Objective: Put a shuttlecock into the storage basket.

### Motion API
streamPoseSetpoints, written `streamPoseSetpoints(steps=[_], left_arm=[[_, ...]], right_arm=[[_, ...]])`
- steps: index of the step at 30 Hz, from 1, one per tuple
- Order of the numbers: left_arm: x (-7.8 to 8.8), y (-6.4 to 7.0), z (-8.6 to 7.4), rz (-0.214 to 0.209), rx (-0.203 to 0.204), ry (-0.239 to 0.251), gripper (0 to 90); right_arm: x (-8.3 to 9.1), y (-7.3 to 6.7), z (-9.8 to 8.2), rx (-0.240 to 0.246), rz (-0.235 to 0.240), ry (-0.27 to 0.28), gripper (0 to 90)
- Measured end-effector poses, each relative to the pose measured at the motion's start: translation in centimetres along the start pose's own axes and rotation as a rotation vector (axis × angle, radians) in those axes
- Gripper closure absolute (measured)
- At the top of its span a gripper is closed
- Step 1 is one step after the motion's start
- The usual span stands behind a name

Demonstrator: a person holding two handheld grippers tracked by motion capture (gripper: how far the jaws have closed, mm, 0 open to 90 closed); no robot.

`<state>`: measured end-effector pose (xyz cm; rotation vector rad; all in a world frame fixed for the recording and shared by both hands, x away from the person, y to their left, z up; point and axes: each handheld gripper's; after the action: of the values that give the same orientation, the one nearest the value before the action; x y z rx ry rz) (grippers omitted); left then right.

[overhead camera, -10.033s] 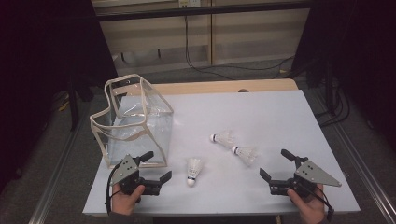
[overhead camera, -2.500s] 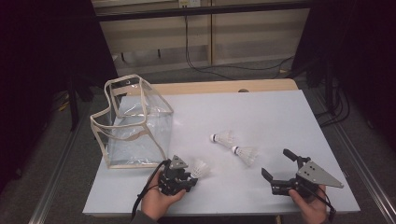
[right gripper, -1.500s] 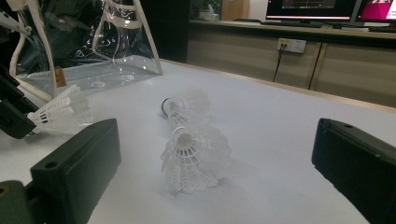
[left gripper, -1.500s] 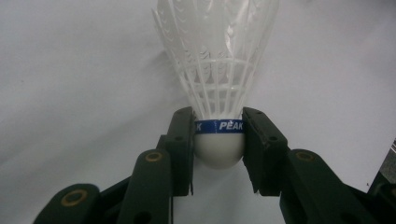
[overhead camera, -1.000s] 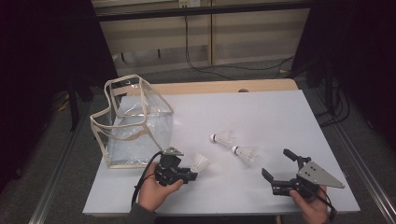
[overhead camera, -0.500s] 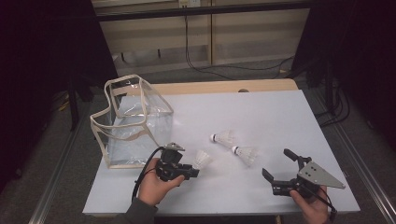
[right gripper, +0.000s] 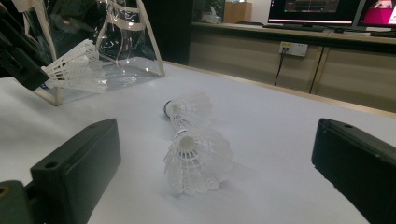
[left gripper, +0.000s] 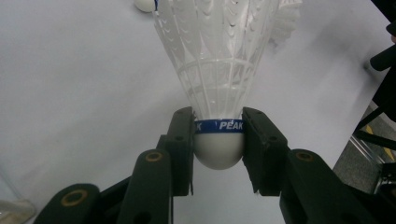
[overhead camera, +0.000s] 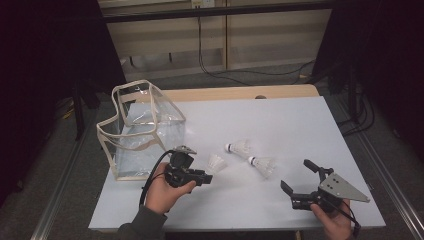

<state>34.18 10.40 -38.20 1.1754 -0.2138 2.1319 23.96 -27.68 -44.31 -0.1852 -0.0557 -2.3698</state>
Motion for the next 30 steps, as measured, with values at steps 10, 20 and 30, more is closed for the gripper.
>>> streamPoseSetpoints(steps=[10,20,30], left_arm=[[0.4,0.1,1.3,0.022,-0.003,-0.002,65.7],[0.5,-0.1,2.4,0.036,0.011,-0.007,65.7],[0.5,-0.6,3.2,0.055,0.018,-0.011,65.6]], right_arm=[[0.1,0.0,0.0,-0.001,-0.002,0.003,1.2],[0.1,0.1,0.0,0.001,-0.003,0.004,1.1],[0.1,0.0,0.1,-0.003,-0.001,0.008,1.1]])
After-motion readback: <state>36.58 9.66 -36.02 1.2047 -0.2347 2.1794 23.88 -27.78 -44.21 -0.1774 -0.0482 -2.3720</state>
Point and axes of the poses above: each handheld gripper's, and its own axes: x roughly backward along the jaws, z roughly out of its top, y roughly to its right, and after that the axes turned 13 degrees about z, right-handed
